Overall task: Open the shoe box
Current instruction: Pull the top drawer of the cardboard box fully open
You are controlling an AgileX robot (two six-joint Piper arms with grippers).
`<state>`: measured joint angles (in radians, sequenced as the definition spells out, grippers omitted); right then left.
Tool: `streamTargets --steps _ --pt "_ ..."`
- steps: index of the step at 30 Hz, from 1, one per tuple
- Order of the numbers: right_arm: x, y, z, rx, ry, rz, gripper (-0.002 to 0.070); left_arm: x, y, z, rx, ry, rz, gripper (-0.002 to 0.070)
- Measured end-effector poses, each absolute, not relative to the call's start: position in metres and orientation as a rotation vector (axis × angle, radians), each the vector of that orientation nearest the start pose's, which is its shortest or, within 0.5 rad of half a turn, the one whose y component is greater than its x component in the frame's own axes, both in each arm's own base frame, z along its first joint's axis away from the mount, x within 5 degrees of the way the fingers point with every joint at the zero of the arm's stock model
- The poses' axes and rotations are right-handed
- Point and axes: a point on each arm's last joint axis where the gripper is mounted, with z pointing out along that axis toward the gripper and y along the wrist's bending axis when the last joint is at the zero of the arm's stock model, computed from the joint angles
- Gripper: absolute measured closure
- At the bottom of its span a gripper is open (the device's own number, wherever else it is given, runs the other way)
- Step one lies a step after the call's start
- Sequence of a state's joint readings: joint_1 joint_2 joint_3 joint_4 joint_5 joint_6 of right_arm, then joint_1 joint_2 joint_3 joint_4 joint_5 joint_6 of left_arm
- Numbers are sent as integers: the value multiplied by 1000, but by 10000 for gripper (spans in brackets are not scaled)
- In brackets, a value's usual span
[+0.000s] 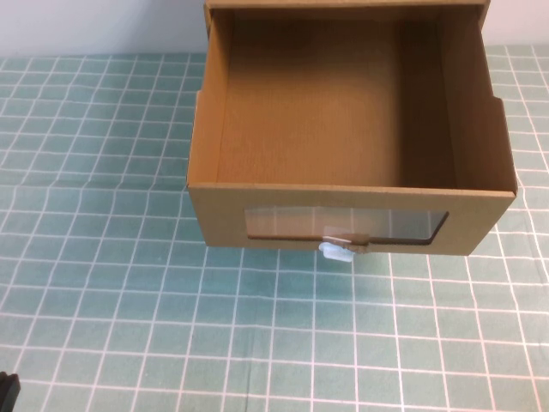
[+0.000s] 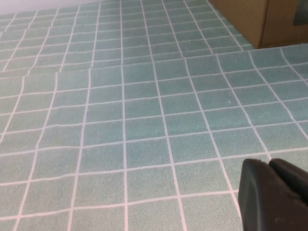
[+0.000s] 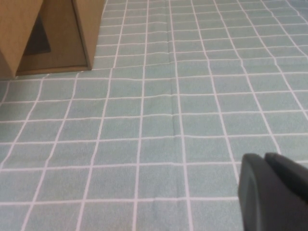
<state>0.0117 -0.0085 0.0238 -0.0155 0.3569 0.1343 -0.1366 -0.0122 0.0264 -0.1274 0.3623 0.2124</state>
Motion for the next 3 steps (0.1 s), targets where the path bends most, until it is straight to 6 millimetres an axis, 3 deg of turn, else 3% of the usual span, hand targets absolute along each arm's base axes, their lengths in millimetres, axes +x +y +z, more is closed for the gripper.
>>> streamTargets --steps 3 --pt "53 0 173 104 1854 86 690 52 -11 173 244 1842 -72 680"
